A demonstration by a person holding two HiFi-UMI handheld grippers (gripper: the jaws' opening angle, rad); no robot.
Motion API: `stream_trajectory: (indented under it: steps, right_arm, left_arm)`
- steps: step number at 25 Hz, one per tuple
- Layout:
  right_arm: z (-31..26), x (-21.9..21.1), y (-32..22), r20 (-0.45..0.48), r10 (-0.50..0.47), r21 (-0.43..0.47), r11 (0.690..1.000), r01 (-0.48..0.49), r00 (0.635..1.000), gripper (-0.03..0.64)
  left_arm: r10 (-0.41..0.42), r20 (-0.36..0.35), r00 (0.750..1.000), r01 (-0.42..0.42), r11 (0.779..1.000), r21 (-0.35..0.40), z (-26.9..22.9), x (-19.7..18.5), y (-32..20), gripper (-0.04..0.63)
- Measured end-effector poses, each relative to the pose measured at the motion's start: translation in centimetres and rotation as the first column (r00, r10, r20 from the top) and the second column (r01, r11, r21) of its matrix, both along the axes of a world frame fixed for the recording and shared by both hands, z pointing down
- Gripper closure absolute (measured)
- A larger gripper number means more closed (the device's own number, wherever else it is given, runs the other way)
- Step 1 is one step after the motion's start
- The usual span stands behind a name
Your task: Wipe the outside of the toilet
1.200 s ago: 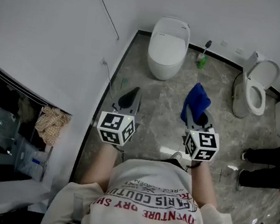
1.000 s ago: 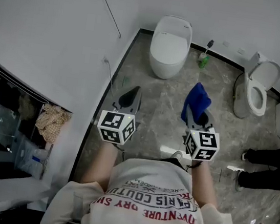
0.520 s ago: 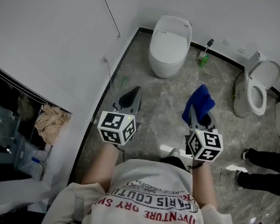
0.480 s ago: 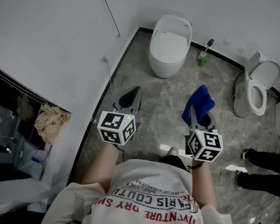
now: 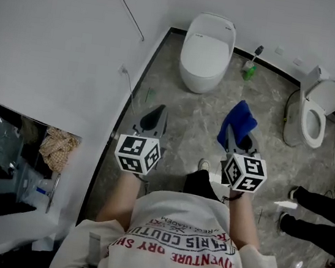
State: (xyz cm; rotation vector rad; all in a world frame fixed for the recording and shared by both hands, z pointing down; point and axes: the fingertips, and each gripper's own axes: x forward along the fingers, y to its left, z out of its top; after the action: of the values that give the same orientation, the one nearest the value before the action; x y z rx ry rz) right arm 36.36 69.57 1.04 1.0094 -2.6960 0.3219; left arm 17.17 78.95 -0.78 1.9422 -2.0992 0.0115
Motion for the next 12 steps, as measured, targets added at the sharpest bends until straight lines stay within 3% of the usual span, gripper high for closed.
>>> stream_trajectory:
  steps: [12]
  right_arm:
    - [-1.4, -0.8, -21.2, 0.012, -0.086, -0.011, 0.996, 0.086, 0.996, 0.540]
  left_arm:
    - [-0.096, 0.023, 0.995, 0.096, 0.995, 0.013, -1.7, 0.2, -18.5, 0.589]
